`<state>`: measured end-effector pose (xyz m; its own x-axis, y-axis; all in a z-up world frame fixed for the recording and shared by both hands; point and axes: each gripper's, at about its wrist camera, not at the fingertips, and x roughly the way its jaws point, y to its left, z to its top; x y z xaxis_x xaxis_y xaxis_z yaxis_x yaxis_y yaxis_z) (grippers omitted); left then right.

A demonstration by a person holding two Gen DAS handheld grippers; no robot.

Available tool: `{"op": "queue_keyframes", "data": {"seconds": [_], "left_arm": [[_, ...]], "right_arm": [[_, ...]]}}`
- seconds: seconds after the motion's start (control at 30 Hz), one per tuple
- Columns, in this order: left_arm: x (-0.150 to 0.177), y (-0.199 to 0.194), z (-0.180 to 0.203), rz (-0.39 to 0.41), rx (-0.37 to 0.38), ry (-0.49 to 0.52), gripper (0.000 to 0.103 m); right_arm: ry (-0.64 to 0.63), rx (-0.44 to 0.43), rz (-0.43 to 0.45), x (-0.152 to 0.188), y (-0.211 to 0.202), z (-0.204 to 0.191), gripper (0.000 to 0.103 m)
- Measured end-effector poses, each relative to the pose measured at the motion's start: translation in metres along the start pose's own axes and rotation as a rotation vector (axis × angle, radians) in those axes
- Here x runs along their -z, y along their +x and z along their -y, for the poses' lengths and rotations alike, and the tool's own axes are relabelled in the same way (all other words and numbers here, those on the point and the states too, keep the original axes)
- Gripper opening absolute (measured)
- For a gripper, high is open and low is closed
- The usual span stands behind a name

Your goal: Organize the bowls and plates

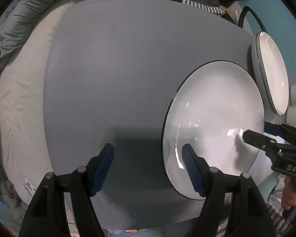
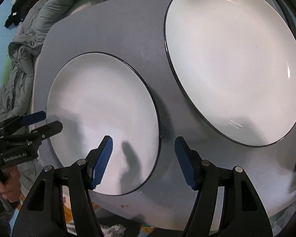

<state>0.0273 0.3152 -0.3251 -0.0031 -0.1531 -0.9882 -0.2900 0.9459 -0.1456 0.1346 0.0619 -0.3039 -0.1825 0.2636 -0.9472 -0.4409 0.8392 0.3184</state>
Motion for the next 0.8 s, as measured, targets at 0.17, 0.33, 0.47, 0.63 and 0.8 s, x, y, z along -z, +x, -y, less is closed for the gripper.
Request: {"op": "queue_keyframes", "data": {"seconds": [0.17, 0.33, 0.47, 0.63, 0.8], "left_arm": [[-0.002, 0.002, -0.002, 0.004, 0.015, -0.001, 0.072], [-0.005, 0.004, -0.007, -0.001, 0.022, -0.025, 0.064], [-0.007, 0.007, -0.011, -0.017, 0.033, -0.036, 0.057], [-0.004, 0.007, -0.011, -0.012, 0.052, -0.020, 0.051], [-0.002, 0.007, -0.005, -0.012, 0.062, 0.010, 0.042]], "right_arm": [[0.006, 0.011, 0.008, 0.003, 0.002, 0.001, 0.066], [0.024, 0.016, 0.024, 0.004, -0.002, 0.009, 0.062], [0.046, 0.008, 0.019, 0.005, -0.003, 0.015, 0.047], [0.031, 0.021, 0.018, 0.006, -0.003, 0.014, 0.042], [0.032, 0.023, 0.020, 0.006, -0.001, 0.012, 0.034]]}}
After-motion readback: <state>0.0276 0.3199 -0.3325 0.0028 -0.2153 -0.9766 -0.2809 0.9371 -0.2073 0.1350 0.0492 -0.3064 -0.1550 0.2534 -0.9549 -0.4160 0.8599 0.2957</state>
